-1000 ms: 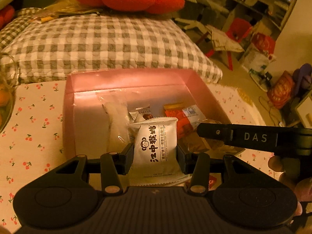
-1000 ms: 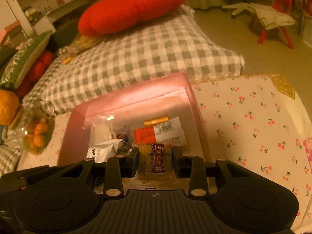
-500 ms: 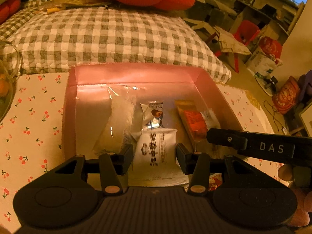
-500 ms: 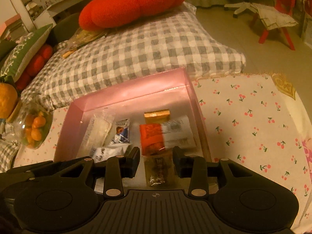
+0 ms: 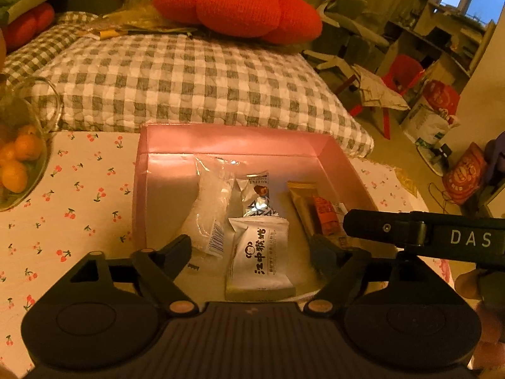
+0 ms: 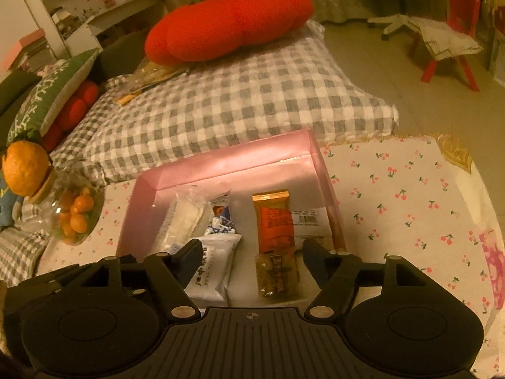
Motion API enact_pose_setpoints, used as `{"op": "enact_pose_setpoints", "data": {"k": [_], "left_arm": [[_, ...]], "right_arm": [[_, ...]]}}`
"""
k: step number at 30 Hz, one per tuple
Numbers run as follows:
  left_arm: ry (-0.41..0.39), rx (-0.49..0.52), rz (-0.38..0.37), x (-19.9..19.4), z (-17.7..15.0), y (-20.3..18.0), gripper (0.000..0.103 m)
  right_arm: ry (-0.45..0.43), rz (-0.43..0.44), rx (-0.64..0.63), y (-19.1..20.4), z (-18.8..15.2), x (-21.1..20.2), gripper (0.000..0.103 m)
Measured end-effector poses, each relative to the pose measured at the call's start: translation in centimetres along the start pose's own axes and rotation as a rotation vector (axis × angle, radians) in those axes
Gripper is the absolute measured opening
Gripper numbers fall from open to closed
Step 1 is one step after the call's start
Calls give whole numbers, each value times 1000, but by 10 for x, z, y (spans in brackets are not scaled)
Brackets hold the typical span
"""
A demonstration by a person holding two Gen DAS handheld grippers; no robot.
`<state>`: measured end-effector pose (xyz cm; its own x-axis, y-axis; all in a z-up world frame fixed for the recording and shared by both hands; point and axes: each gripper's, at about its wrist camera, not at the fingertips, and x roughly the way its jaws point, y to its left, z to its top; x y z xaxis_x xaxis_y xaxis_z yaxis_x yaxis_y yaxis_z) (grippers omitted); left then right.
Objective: Organize snacks
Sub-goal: 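Open both tools to release the two packets in the box, then move both tools back from the box to the remaining snacks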
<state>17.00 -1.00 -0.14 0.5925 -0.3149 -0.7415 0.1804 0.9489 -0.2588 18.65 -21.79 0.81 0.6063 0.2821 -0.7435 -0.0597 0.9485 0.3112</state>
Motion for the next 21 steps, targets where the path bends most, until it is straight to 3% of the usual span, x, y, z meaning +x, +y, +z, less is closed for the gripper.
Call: {"op": "enact_pose_setpoints", "data": {"k": [12, 21], "left_arm": [[-3, 10, 17, -27, -15, -5, 102], [10, 30, 35, -47, -32, 0, 102]], "right_arm": [[-20, -14, 1, 2, -6, -35, 87], [-19, -24, -64, 10, -30, -58, 91]]}}
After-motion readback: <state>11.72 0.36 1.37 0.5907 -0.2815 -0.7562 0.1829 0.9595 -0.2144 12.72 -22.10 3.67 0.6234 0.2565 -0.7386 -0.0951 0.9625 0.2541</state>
